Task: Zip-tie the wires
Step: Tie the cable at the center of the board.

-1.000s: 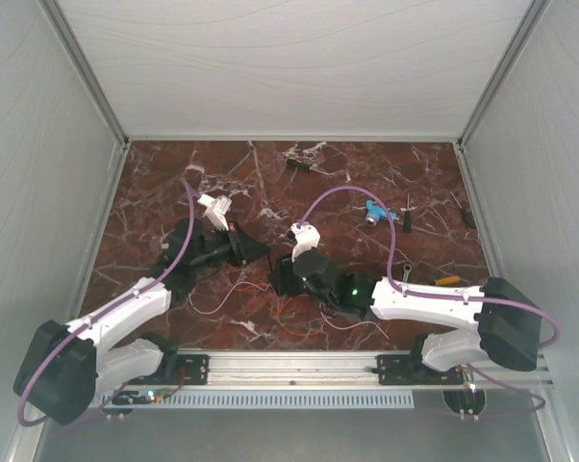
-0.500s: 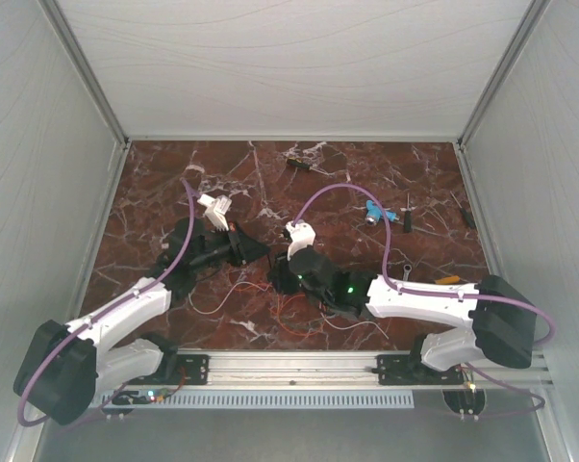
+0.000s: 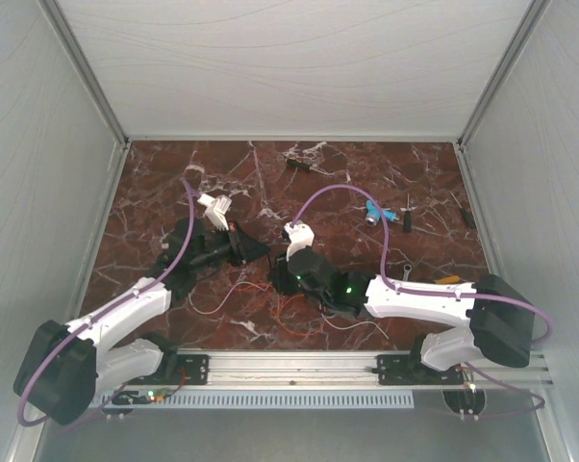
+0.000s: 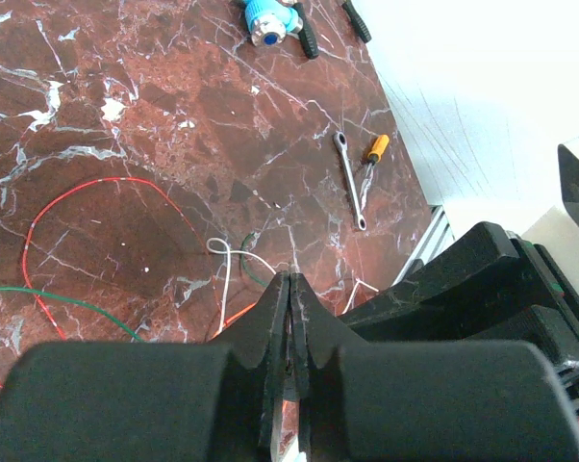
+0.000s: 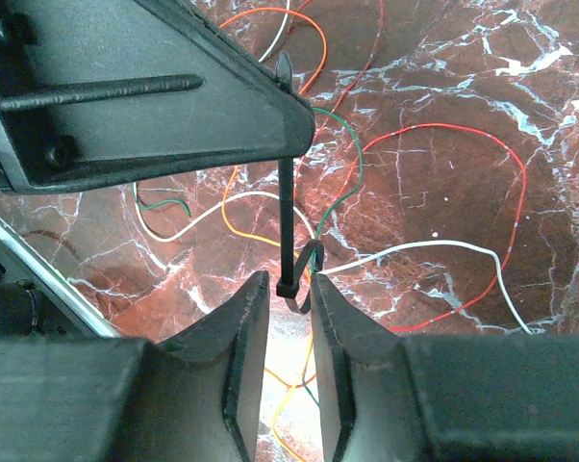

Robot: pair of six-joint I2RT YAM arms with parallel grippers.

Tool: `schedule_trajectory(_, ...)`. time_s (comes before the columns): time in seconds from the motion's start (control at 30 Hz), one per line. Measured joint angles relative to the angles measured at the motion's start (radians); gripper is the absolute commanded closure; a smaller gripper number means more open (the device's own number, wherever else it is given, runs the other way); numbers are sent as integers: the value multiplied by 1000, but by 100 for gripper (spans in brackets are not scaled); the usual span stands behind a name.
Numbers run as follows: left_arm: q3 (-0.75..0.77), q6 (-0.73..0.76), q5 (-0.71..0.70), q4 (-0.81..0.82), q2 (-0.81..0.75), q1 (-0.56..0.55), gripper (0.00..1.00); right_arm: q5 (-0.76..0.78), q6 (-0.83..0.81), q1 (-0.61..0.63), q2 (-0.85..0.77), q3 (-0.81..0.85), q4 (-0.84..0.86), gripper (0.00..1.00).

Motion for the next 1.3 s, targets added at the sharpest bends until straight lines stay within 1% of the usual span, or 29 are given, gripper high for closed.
schedule_trajectory(0.2, 0, 0, 0, 0, 0, 0, 100, -1, -6, 1, 1, 0, 0, 99)
schedule_trajectory(0.23, 0, 0, 0, 0, 0, 0, 100, -1, -7, 1, 1, 0, 0, 100)
schedule_trajectory(0.43, 0, 1, -9, -3, 0, 0, 100, 0, -8, 1, 1, 0, 0, 100)
schedule_trajectory(0.83, 23, 36, -106, -105, 7, 11, 100, 21, -7, 1, 1, 0, 7, 100)
schedule_trajectory(1.0, 25, 37, -109, -114, 39, 26, 100, 30, -7, 1, 1, 0, 16, 100)
schedule_trajectory(1.3, 79, 53, -108, -131, 89, 37, 100, 48, -7, -5, 14, 0, 43, 100)
